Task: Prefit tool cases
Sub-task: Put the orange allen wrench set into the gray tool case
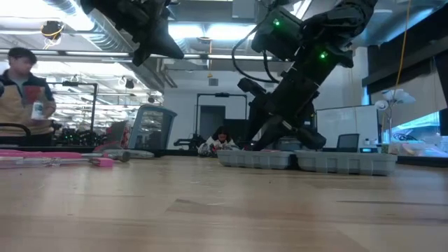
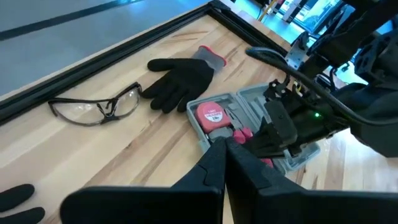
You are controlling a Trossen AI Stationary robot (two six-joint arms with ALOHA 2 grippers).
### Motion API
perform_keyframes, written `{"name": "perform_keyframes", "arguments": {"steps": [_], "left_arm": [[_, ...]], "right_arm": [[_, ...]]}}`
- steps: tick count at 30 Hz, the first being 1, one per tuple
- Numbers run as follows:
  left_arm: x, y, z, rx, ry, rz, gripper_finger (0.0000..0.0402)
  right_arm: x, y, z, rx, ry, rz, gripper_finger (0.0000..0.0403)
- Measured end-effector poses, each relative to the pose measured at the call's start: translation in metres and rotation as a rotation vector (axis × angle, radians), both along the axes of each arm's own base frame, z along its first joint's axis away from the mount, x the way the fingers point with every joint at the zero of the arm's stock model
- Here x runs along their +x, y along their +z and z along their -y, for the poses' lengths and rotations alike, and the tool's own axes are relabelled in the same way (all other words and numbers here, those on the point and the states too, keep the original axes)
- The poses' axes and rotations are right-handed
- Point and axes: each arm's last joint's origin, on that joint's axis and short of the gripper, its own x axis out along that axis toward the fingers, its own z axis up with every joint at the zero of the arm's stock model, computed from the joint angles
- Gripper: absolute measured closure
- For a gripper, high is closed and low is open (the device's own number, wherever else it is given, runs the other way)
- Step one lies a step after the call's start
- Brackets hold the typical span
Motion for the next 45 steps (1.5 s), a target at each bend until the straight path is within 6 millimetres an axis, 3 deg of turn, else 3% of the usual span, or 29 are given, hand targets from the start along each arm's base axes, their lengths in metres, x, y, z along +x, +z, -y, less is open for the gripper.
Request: {"name": "perform_keyframes", "arguments": {"steps": [9, 15, 21, 29, 34, 45], "left_arm": [[0.002, -0.008, 0.001, -0.012, -0.022, -0.052, 0.0401], [0.014, -0.058, 0.008, -0.138, -0.027, -0.057, 0.0401], [0.023, -0.099, 0.014, -0.32, -0.055, -0.095, 0.0401], [0.029, -0.104, 0.014, -0.33, -0.077, -0.088, 0.0401], [0.03, -0.103, 0.014, -0.33, -0.079, -0.074, 0.0401], [0.03, -0.103, 0.014, -0.324, -0.084, -0.078, 0.0401]], "right_arm": [[-0.002, 0.0, 0.001, 0.037, 0.0, -0.025, 0.0336], [0.0, 0.001, 0.0, 0.033, 0.032, -0.029, 0.0396], [-0.001, 0.0, -0.005, 0.056, 0.079, -0.043, 0.0332], [0.0, 0.002, -0.005, 0.061, 0.116, -0.038, 0.0245], [0.001, 0.003, -0.009, 0.085, 0.273, -0.063, 0.0228], [-0.009, 0.015, -0.011, 0.111, 0.437, -0.109, 0.0226]]}}
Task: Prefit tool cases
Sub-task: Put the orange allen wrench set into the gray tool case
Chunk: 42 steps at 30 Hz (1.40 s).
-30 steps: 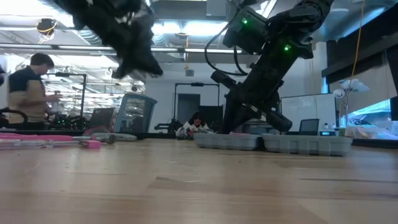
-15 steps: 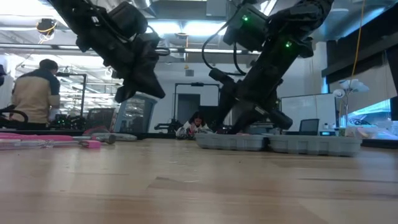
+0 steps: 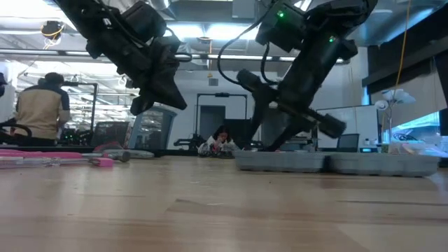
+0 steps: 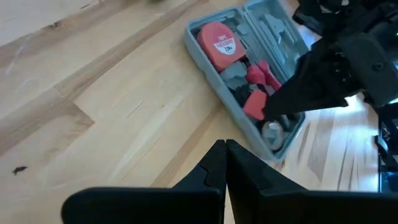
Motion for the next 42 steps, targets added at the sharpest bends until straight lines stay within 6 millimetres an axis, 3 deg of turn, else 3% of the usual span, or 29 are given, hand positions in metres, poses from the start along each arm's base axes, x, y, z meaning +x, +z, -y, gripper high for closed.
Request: {"name": "perform_keyframes", "arguments": {"steps": [3, 12, 22, 29, 32, 35, 37, 38, 42], "left_arm": [[0.0, 0.0, 0.0, 0.012, -0.009, -0.001, 0.0401], [0.001, 0.0, 0.0, 0.015, -0.01, 0.002, 0.0401], [0.0, -0.001, 0.0, 0.008, -0.011, -0.006, 0.0401], [0.004, 0.002, 0.0, 0.086, -0.107, 0.041, 0.0401], [0.012, -0.004, 0.0, 0.099, -0.144, 0.068, 0.0401], [0.027, -0.024, -0.004, 0.037, -0.168, 0.091, 0.0401], [0.044, -0.031, -0.006, 0.002, -0.206, 0.158, 0.0401], [0.055, -0.031, -0.008, -0.016, -0.228, 0.194, 0.0402], [0.099, -0.041, -0.004, -0.051, -0.336, 0.201, 0.0401]], "right_arm": [[-0.006, 0.004, -0.001, 0.011, 0.002, -0.03, 0.0226], [0.002, 0.016, -0.005, 0.138, 0.104, 0.089, 0.0226], [-0.002, 0.013, -0.005, 0.128, 0.12, 0.037, 0.0226], [-0.011, 0.03, -0.016, 0.087, 0.16, 0.054, 0.0226], [-0.022, 0.042, -0.02, 0.008, 0.163, 0.028, 0.0235], [-0.038, 0.059, -0.023, -0.033, 0.213, 0.002, 0.0301], [-0.049, 0.065, -0.027, -0.048, 0.235, -0.037, 0.037], [-0.053, 0.068, -0.029, -0.054, 0.24, -0.048, 0.0385], [-0.062, 0.072, -0.038, -0.04, 0.244, -0.074, 0.0399]]}}
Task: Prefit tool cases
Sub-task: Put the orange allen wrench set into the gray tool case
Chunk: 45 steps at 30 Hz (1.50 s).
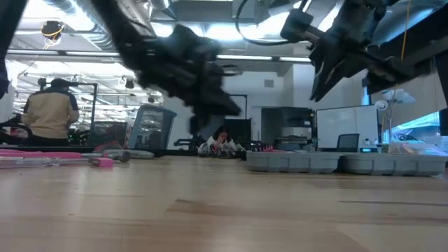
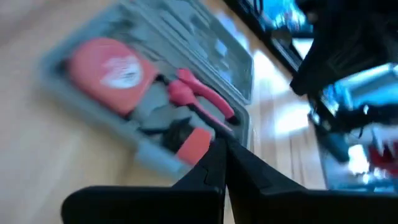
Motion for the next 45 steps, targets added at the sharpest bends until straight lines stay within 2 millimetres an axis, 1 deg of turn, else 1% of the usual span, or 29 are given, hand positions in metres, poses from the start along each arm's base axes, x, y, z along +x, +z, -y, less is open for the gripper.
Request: {"name": "perform_keyframes", "arguments": {"steps": [2, 4, 8, 11, 14, 19, 20, 24, 30, 34, 38, 45], "left_arm": [[0.023, -0.004, 0.004, 0.038, -0.047, -0.015, 0.0401], [0.042, -0.003, 0.005, 0.077, -0.059, -0.033, 0.0401], [0.071, 0.005, 0.003, 0.209, -0.031, -0.03, 0.0401], [0.084, 0.006, 0.0, 0.351, 0.018, -0.068, 0.0401], [0.094, 0.0, -0.004, 0.477, 0.01, -0.123, 0.0401], [0.108, -0.018, -0.008, 0.539, -0.049, -0.234, 0.0401], [0.11, -0.018, -0.008, 0.543, -0.049, -0.254, 0.0401], [0.106, -0.021, -0.008, 0.567, -0.08, -0.337, 0.0401], [0.088, -0.011, -0.002, 0.611, -0.209, -0.475, 0.0401], [0.079, -0.011, 0.002, 0.586, -0.265, -0.545, 0.0402], [0.072, -0.01, 0.008, 0.553, -0.352, -0.576, 0.0402], [0.064, -0.003, 0.026, 0.545, -0.494, -0.597, 0.0402]], "right_arm": [[-0.001, 0.0, -0.004, 0.003, -0.007, 0.0, 0.04], [-0.001, 0.0, -0.009, -0.001, -0.014, 0.007, 0.0402], [-0.003, 0.0, -0.018, -0.031, -0.038, 0.021, 0.0402], [-0.004, 0.001, -0.022, -0.05, -0.036, 0.027, 0.0402], [-0.005, 0.001, -0.025, -0.058, -0.03, 0.034, 0.0403], [-0.004, 0.001, -0.025, -0.064, -0.033, 0.041, 0.0403], [-0.004, 0.001, -0.025, -0.064, -0.032, 0.042, 0.0403], [-0.004, 0.001, -0.025, -0.066, -0.028, 0.047, 0.0403], [-0.003, 0.002, -0.025, -0.084, -0.016, 0.063, 0.0403], [0.001, 0.004, -0.026, -0.076, -0.016, 0.103, 0.0403], [0.002, 0.005, -0.026, -0.071, -0.017, 0.12, 0.0403], [0.002, 0.005, -0.026, -0.086, -0.027, 0.127, 0.0403]]}}
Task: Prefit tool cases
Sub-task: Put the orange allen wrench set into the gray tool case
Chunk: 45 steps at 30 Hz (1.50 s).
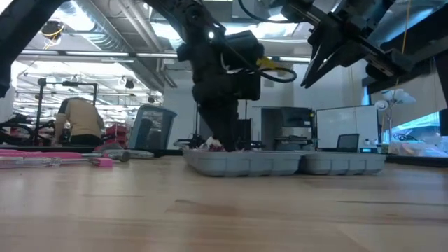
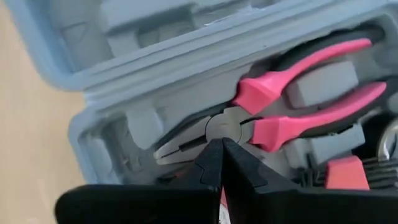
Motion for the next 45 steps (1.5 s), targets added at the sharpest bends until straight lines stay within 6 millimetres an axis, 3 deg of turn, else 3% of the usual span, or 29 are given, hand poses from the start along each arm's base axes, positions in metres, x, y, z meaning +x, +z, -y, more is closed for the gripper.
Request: {"name": "perform_keyframes", "arguments": {"steps": [8, 14, 20, 25, 31, 37, 45], "left_arm": [[-0.004, 0.012, 0.007, -0.027, -0.039, 0.036, 0.0402], [-0.018, 0.063, -0.003, -0.02, -0.019, 0.176, 0.0402], [-0.065, 0.078, -0.006, -0.026, 0.053, 0.241, 0.0401], [-0.118, 0.059, -0.002, -0.042, 0.205, 0.269, 0.0401], [-0.155, 0.057, 0.002, 0.021, 0.339, 0.282, 0.0402], [-0.17, 0.065, 0.005, 0.012, 0.387, 0.329, 0.0401], [-0.177, 0.066, 0.006, 0.019, 0.381, 0.311, 0.0401]], "right_arm": [[0.003, 0.003, 0.001, -0.037, -0.036, 0.053, 0.0403], [-0.005, -0.003, 0.005, -0.081, -0.075, -0.04, 0.0403], [-0.011, -0.019, 0.019, -0.109, -0.107, -0.23, 0.0403], [0.013, -0.04, 0.041, -0.103, 0.011, -0.244, 0.0403], [0.024, -0.065, 0.059, -0.084, 0.071, -0.315, 0.0403], [0.027, -0.081, 0.048, -0.043, 0.148, -0.363, 0.0403], [0.033, -0.085, 0.013, 0.05, 0.059, -0.284, 0.0403]]}}
